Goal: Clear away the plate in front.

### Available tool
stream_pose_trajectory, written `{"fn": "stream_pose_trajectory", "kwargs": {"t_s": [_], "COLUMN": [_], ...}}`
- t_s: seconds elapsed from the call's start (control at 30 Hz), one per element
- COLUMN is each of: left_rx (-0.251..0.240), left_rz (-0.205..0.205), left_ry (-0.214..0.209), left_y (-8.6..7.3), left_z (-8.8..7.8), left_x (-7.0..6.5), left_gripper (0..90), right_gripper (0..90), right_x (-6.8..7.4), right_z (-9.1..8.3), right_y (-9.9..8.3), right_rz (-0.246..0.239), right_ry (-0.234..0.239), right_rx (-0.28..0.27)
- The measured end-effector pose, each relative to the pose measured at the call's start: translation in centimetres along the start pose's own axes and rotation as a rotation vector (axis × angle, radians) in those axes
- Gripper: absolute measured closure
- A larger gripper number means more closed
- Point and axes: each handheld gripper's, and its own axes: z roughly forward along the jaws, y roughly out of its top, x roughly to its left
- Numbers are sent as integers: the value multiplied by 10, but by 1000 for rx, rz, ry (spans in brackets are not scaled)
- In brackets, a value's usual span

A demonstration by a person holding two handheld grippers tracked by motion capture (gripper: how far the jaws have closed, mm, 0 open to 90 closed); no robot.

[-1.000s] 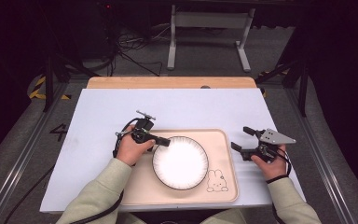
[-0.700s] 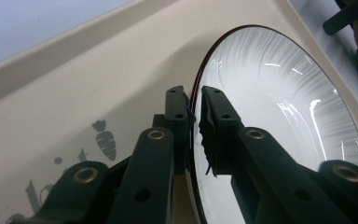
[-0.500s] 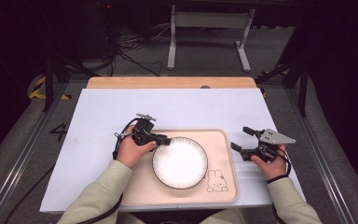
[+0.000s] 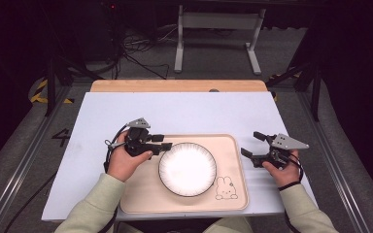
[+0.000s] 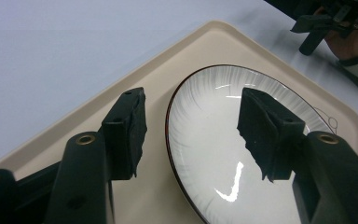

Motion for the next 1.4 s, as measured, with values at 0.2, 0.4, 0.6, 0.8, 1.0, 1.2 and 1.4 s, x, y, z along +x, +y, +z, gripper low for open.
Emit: {"fn": "stream_pose_trajectory", "kwargs": {"t_s": [0.2, 0.4, 0.6, 0.8, 1.0, 1.2, 1.4], "left_rx": [-43, -77, -126, -137, -167, -193, -242], "left_rz": [38, 60, 94, 105, 134, 139, 130], "left_ry": [13, 23, 41, 78, 107, 113, 114], "left_y": [-7, -12, -19, -29, -42, -53, -69], "left_z": [-21, -37, -52, -64, -76, -86, -99], "left_x": [-1, 3, 5, 10, 15, 19, 26], "left_gripper": [398, 382, 336, 297, 243, 217, 192], "right_gripper": [113, 113, 113, 105, 95, 82, 66], "right_x": [-1, -1, -2, -2, -3, -4, -4], "right_z": [-1, -2, -2, -1, -1, -2, -2], "right_y": [0, -1, -1, 0, 0, 0, -1], "right_rz": [10, 8, 14, 19, 23, 27, 27], "right_ry": [0, 1, 10, 17, 22, 27, 35], "right_rx": [-8, -12, -16, -10, -10, -11, -15]}}
